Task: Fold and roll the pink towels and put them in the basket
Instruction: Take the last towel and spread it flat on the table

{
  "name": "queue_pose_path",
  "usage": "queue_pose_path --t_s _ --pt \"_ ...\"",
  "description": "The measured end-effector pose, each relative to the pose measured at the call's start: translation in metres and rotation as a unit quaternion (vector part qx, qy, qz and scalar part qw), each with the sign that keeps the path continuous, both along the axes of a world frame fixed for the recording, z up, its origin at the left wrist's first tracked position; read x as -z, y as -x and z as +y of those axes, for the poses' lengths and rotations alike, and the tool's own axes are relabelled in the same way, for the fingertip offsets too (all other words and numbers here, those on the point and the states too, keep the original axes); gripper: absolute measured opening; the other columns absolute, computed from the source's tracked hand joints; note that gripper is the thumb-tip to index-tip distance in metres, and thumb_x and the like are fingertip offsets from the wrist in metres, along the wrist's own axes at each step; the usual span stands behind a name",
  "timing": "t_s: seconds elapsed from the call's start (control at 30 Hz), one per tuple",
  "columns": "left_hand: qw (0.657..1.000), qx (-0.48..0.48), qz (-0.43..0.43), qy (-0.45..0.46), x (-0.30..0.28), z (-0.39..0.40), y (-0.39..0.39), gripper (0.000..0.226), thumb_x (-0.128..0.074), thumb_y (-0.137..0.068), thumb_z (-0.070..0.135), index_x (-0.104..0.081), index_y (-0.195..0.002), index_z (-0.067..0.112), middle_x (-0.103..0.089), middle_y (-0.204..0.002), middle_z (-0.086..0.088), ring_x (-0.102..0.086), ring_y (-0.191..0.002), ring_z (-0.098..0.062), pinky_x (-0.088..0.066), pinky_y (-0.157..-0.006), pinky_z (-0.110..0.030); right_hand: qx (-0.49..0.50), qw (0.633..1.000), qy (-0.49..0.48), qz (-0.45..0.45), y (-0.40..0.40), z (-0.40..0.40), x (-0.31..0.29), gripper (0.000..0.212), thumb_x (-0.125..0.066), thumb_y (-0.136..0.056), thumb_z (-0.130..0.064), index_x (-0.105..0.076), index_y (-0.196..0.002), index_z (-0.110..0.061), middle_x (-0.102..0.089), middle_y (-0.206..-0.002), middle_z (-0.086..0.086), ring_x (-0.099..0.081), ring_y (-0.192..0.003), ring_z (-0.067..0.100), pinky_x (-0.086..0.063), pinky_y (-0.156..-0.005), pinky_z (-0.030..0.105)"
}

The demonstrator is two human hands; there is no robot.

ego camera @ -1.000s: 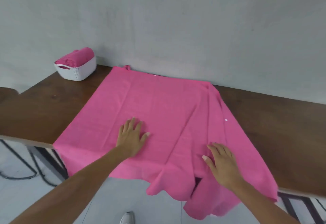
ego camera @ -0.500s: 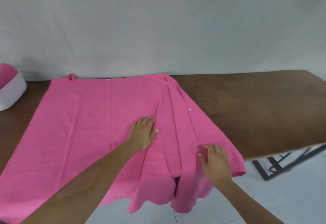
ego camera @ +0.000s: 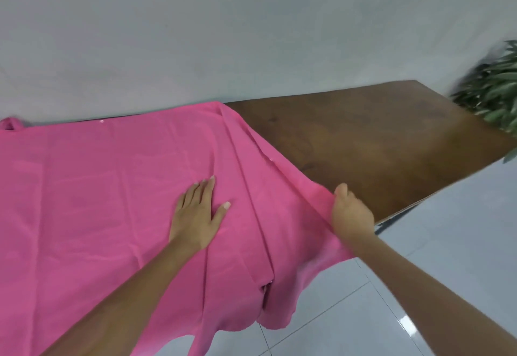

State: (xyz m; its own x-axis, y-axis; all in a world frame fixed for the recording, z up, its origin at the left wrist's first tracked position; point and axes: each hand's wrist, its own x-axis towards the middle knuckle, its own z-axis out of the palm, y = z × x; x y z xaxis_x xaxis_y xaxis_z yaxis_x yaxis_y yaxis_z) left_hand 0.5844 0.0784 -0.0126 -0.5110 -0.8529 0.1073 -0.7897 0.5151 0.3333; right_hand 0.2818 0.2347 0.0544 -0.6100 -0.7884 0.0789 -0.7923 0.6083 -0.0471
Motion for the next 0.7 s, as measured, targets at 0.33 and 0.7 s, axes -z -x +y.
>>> queue_pose_path --t_s 0.33,0.7 --pt "0.998 -0.062 -0.007 -0.023 -0.016 -0.005 0.046 0.081 -0.026 -0.095 0.068 -0.016 -0.158 0.020 -0.023 -0.160 -0.020 -0.023 -0.147 -0.038 -0.023 -0.119 -0.055 -0.017 0.998 0.000 0.067 0.131 -0.037 -0.040 0.021 -0.045 -0.086 0.009 -0.057 -0.094 -0.005 -0.052 -0.097 0.012 -0.055 -0.077 0.034 -0.041 -0.065 0.038" --pt "0.989 -0.142 0.038 -0.019 0.001 -0.009 0.064 0.088 -0.024 -0.087 0.077 -0.023 -0.158 0.025 -0.029 -0.161 -0.006 -0.020 -0.151 -0.024 -0.015 -0.125 -0.042 -0.188 0.973 -0.067 0.116 0.265 -0.099 0.014 0.024 -0.056 -0.076 0.012 -0.062 -0.095 -0.002 -0.058 -0.094 0.018 -0.063 -0.080 0.039 -0.041 -0.061 0.040"
